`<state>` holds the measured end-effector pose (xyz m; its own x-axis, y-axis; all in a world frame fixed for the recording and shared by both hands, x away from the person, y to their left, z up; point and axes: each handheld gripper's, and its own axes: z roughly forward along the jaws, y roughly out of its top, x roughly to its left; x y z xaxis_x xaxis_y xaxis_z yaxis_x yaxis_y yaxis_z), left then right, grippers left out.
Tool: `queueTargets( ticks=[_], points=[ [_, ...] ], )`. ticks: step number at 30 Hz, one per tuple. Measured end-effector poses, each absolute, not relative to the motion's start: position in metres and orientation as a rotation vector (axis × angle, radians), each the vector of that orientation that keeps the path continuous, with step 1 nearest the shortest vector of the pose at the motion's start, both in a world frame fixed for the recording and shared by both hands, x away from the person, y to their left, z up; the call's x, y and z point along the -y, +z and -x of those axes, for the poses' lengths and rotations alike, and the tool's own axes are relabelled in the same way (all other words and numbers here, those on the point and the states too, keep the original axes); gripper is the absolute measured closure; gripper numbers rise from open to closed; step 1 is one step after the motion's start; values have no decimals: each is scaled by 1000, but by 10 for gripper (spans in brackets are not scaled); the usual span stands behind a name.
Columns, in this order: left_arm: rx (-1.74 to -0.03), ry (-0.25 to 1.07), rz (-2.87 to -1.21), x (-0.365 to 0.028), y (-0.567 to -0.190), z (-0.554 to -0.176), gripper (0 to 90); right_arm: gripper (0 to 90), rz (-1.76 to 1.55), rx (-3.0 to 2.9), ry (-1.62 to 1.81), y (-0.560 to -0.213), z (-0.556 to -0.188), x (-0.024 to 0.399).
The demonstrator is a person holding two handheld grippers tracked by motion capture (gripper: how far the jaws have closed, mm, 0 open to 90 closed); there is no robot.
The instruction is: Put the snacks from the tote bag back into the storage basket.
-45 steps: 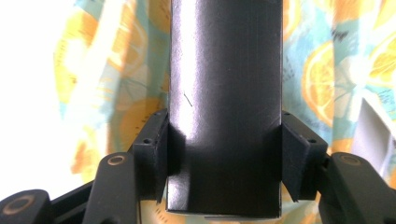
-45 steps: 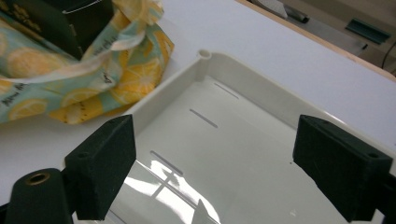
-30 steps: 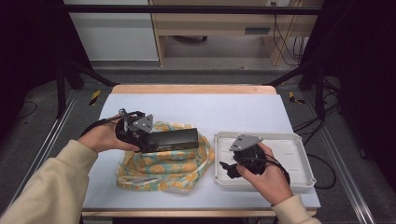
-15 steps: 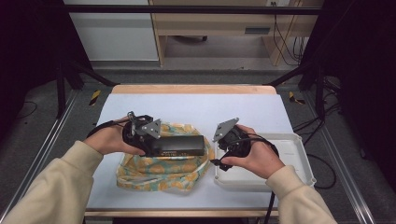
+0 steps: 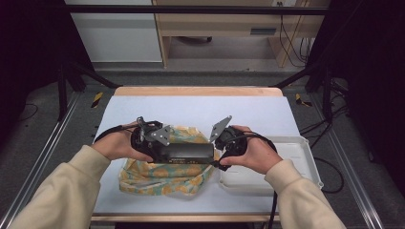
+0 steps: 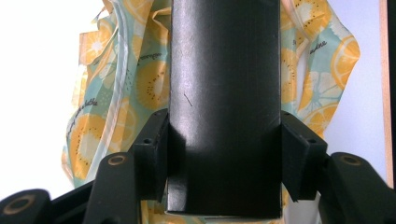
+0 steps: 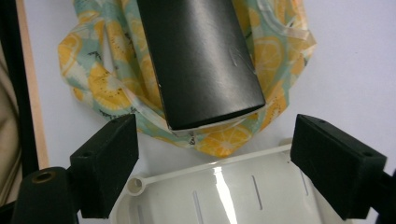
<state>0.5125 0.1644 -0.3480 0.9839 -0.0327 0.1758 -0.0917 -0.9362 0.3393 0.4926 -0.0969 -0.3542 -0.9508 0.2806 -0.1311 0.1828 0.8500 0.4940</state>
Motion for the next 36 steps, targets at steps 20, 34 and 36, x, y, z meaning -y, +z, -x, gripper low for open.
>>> queueTargets(
  ticks=[20,34,36],
  points=[
    [117,223,-2776,-118,-345,-514,432,156,-353,-2874,713,-357,-497,133],
    [131,224,-2761,-101,-340,-516,431,214,-352,-2930,647,-365,-505,139],
    [129,226,-2757,-101,-340,-516,431,236,-335,-2933,641,-365,-506,138]
  ],
)
